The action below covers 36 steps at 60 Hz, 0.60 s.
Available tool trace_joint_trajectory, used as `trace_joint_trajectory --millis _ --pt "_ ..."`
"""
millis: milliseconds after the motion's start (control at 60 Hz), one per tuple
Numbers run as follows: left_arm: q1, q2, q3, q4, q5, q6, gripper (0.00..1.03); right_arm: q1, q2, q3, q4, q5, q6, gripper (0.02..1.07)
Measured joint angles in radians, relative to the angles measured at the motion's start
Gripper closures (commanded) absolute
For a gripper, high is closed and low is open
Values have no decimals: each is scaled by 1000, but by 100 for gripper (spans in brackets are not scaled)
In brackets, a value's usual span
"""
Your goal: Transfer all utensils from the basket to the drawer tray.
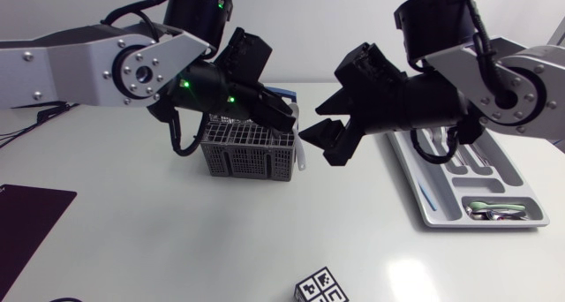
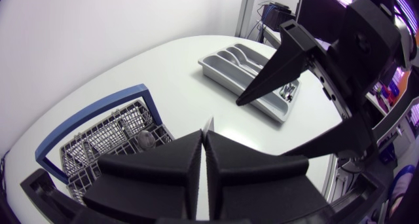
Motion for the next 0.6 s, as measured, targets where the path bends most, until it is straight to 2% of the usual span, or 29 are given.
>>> trace_joint_trajectory --millis 133,217,283,400,450,517,600 --pt "4 37 34 -18 -11 -83 100 17 60 35 1 41 48 48" --pt "5 56 55 -32 -16 -119 100 33 97 64 4 79 72 49" --pt "5 59 64 -38 -17 -138 100 40 123 90 5 93 92 56" --pt "6 59 79 -38 -17 -153 100 42 163 125 5 119 114 57" --pt "6 59 80 -38 -17 -161 100 42 176 134 4 122 118 62" --pt "6 59 81 -39 -17 -167 100 42 196 145 4 134 126 63" --pt "6 59 82 -39 -17 -168 100 42 215 148 4 138 133 73"
